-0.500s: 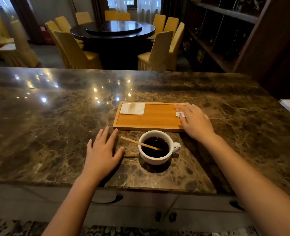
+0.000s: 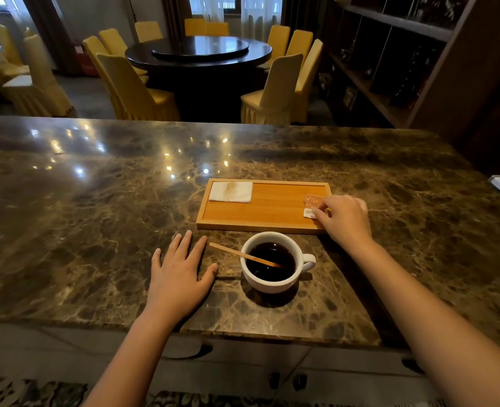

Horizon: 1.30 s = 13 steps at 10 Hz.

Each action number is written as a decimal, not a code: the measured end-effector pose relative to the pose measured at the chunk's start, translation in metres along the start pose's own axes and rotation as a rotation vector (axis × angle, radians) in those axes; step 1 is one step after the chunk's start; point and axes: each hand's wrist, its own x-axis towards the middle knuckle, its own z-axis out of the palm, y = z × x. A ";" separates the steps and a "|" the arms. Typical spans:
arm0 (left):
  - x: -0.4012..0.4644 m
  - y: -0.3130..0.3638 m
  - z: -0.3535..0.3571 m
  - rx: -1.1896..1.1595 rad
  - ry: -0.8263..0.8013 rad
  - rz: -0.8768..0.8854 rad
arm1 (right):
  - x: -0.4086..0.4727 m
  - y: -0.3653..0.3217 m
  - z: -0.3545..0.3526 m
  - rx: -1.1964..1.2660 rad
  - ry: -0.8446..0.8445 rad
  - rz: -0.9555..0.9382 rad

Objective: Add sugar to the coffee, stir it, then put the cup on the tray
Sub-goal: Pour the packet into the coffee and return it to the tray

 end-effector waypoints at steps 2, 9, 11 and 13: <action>0.000 0.001 -0.002 0.006 -0.004 -0.005 | 0.001 0.006 0.004 0.083 -0.030 0.184; 0.000 0.000 -0.002 -0.002 0.000 0.004 | -0.025 0.015 -0.018 1.005 0.036 0.505; 0.001 -0.002 -0.001 -0.005 -0.005 0.005 | -0.050 0.004 -0.033 1.357 0.032 0.468; 0.001 -0.002 -0.001 -0.003 -0.007 0.009 | -0.061 -0.013 -0.049 1.319 0.032 0.307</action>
